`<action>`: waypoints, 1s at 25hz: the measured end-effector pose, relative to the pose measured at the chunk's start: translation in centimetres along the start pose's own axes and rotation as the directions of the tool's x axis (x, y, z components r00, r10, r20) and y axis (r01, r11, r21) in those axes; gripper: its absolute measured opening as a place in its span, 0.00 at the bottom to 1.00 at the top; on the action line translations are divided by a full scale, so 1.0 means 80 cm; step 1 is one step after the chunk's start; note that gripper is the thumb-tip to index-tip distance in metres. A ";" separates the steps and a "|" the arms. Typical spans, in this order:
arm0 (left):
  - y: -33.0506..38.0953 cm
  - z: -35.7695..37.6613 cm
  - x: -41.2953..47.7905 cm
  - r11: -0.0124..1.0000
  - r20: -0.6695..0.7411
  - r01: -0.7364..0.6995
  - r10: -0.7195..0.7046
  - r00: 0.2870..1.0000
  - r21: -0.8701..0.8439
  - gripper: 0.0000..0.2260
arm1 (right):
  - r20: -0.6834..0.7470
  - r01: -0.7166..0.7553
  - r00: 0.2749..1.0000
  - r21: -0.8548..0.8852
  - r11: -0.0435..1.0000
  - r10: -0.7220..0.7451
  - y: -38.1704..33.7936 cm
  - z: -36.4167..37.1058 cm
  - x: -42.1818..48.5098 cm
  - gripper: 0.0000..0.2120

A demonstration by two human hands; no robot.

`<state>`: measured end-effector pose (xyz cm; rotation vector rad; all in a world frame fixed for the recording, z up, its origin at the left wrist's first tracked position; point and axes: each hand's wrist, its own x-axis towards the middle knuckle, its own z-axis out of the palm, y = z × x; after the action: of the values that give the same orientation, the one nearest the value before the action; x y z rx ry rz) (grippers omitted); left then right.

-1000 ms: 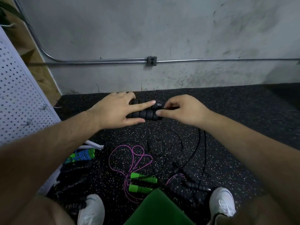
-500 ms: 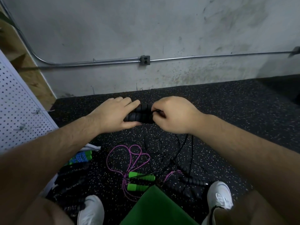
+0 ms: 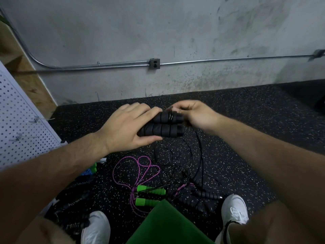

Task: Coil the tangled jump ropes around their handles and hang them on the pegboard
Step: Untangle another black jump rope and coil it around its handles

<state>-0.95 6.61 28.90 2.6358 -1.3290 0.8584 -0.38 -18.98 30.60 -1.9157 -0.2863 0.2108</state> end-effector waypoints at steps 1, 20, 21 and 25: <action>-0.001 -0.002 0.003 0.999 -0.012 0.027 -0.027 1.000 0.042 0.34 | 0.019 -0.067 0.998 0.070 0.995 0.065 0.012 0.013 -0.001 0.12; -0.025 0.034 -0.008 0.934 0.273 0.291 -0.340 0.900 0.206 0.34 | 0.027 -0.065 0.991 -0.755 0.653 0.129 -0.077 0.066 -0.059 0.11; -0.023 0.032 -0.008 0.948 0.285 0.262 -0.306 0.909 0.181 0.34 | 0.008 0.011 1.000 -0.836 0.548 -0.009 -0.077 0.054 -0.055 0.11; -0.007 0.026 -0.008 0.989 0.330 0.138 -0.149 0.932 0.056 0.33 | 0.009 0.122 0.975 -0.855 0.503 -0.223 -0.057 0.019 -0.033 0.10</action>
<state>0.15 6.80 26.91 2.9574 -1.1660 0.4295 -3.79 -16.92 34.33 -2.8626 -0.5933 -0.2346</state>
